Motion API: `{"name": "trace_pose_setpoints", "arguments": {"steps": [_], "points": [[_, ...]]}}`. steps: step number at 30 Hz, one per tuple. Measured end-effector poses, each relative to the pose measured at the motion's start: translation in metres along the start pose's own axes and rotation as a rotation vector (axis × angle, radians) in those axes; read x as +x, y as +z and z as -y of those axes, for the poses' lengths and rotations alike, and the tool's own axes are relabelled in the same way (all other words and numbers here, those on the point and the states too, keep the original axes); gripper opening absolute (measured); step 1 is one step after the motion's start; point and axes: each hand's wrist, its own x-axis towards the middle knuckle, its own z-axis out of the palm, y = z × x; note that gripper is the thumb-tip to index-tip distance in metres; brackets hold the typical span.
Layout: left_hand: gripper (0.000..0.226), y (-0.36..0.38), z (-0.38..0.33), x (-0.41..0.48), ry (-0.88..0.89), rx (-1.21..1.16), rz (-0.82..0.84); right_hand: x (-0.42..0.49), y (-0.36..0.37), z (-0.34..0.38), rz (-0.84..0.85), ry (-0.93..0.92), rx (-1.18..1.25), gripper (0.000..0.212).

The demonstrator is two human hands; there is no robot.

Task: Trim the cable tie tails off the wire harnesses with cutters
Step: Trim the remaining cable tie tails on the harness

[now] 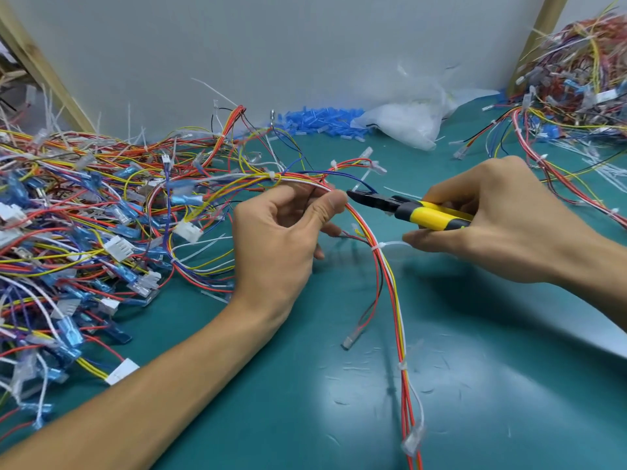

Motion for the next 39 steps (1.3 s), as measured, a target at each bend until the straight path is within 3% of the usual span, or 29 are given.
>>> {"name": "trace_pose_setpoints", "arguments": {"steps": [10,16,21,24,27,31,39], "points": [[0.035,-0.001,-0.01,-0.002,0.302,0.422,-0.17,0.002,0.0,-0.004,-0.045,-0.001,-0.05,0.023],[0.023,-0.007,-0.015,-0.002,0.542,0.691,-0.03,0.0,0.0,-0.003,-0.058,-0.043,-0.049,0.028],[0.013,-0.006,-0.013,-0.003,0.349,0.664,0.134,-0.001,-0.003,0.001,-0.112,-0.065,-0.052,0.029],[0.006,-0.006,-0.012,-0.002,0.335,0.633,0.151,-0.002,-0.004,0.0,-0.174,-0.117,-0.067,0.029],[0.014,-0.006,-0.01,0.0,0.28,0.595,0.188,0.0,-0.007,-0.002,-0.226,-0.203,-0.226,0.022],[0.018,-0.006,-0.006,0.0,0.221,0.493,0.189,0.001,-0.01,-0.007,-0.276,-0.255,-0.265,0.023],[0.007,-0.005,-0.007,-0.002,0.323,0.455,0.081,0.006,0.004,-0.017,-0.029,-0.124,0.128,0.036]]}}
